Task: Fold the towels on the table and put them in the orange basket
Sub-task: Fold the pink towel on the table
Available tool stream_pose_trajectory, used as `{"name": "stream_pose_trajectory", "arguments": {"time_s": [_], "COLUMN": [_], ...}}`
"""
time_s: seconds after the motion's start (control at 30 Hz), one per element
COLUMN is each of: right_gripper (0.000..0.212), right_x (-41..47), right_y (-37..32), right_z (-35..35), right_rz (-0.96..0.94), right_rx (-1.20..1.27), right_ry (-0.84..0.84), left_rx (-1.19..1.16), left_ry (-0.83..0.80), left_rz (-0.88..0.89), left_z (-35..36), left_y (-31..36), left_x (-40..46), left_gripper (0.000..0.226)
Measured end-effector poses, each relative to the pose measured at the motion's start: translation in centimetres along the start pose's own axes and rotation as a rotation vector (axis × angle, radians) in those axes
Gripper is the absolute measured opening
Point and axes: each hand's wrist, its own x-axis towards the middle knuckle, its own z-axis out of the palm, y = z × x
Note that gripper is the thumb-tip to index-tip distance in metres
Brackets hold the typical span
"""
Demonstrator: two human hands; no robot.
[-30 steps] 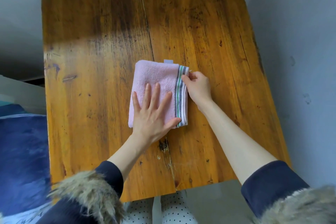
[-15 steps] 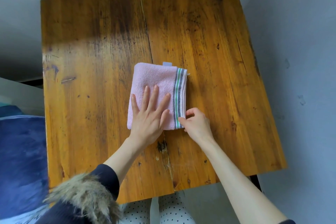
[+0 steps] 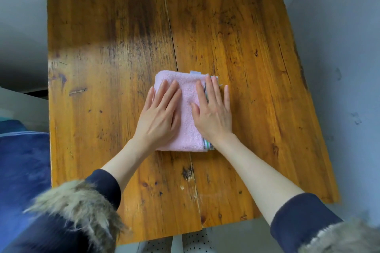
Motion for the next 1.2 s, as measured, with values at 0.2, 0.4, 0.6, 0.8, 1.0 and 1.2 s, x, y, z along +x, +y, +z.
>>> {"name": "stream_pose_trajectory", "arguments": {"time_s": [0.2,0.4,0.6,0.8,1.0,1.2], "right_gripper": [0.057,0.058,0.054,0.05,0.047,0.039], "right_x": [-0.3,0.0,-1.1,-6.2,-6.9,-4.5], "right_y": [2.0,1.9,1.1,-0.1,-0.7,0.0], "right_z": [1.9,2.0,0.4,0.5,-0.1,-2.0], "right_rz": [-0.066,-0.054,-0.069,-0.104,-0.015,0.567], "right_rx": [0.075,0.054,0.033,0.038,0.195,0.53], "right_ry": [0.058,0.04,0.022,-0.02,-0.051,0.076], "left_rx": [0.074,0.069,0.122,0.036,-0.122,-0.439], "left_ry": [-0.003,-0.003,-0.034,-0.122,-0.143,0.111], "left_rz": [-0.054,-0.058,-0.097,-0.122,-0.139,-0.435], "left_z": [1.1,1.6,0.6,1.0,-0.4,-2.2], "left_y": [-1.0,-1.2,0.1,2.1,2.3,1.3], "left_x": [1.4,1.5,0.0,-5.4,-5.3,-1.9], "left_gripper": [0.065,0.064,0.06,0.055,0.049,0.031]}}
